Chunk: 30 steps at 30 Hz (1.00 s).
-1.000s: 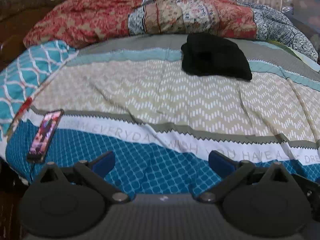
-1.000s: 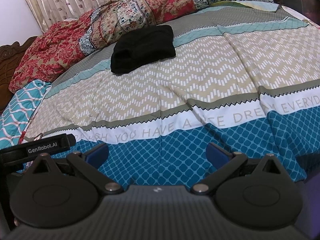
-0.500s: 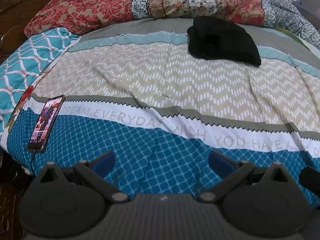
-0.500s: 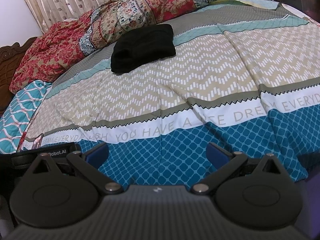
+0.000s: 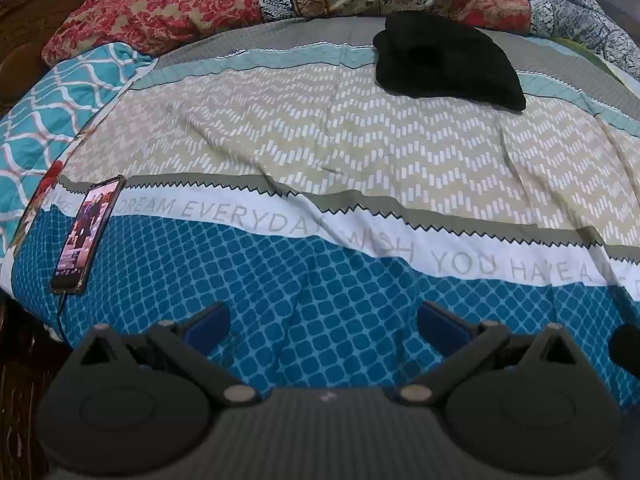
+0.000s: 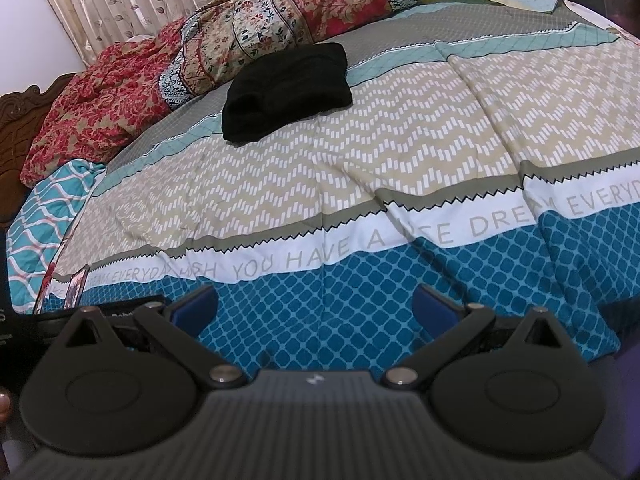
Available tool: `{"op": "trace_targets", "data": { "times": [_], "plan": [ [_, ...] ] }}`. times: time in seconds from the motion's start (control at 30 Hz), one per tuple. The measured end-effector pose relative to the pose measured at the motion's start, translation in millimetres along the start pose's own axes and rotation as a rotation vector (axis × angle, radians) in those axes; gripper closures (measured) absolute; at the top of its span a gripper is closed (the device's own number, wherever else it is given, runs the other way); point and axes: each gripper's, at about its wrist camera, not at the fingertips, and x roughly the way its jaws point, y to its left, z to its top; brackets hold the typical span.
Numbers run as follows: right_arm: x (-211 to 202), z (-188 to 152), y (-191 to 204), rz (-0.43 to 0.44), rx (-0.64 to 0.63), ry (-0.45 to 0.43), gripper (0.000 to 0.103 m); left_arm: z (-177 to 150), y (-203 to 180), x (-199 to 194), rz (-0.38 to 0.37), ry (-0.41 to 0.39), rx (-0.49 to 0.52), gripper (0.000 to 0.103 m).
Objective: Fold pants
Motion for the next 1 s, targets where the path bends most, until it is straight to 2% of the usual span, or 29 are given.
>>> {"op": "trace_targets", "data": {
  "times": [0.2, 0.47, 1.0],
  "plan": [
    [-2, 0, 1, 0.003, -0.011, -0.009, 0.000, -1, -1, 0, -0.004, 0.002, 0.007, 0.000],
    [-12, 1, 9, -0.003, -0.074, -0.083, 0.000, -3, -5, 0, -0.040, 0.017, 0.022, 0.000],
    [-8, 1, 6, -0.006, -0.049, -0.061, 0.000, -10, -16, -4, -0.095, 0.032, 0.083, 0.000]
  ]
}}
